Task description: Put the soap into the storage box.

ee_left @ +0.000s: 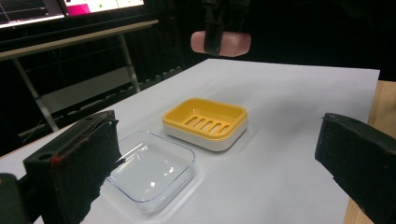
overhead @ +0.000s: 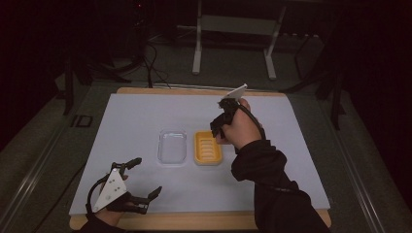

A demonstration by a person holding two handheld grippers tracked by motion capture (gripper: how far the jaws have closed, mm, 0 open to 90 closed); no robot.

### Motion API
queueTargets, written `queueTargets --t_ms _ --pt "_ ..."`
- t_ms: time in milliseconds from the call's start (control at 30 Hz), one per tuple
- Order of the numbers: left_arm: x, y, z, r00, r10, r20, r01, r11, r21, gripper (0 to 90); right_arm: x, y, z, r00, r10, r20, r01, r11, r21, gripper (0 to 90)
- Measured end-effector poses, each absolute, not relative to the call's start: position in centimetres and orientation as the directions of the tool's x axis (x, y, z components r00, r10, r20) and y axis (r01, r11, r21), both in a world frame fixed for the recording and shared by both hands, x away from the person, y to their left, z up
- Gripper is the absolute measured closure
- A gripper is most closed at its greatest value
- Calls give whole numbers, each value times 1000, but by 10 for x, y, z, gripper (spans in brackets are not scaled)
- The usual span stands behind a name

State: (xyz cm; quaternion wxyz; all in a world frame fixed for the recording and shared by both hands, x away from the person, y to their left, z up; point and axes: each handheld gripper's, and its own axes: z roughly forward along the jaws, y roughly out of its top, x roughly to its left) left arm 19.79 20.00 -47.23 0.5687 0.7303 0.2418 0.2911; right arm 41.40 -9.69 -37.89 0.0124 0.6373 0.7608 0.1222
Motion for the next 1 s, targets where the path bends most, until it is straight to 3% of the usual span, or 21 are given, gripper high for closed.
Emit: queueTargets --t_ms 500,1000 --pt "197 200 -472 717 679 155 17 -240 971 6 408 -68 -404 -163 969 185 963 116 243 376" --pt "197 200 -472 716 681 155 19 -241 970 6 410 -55 -451 -147 979 142 960 107 259 376"
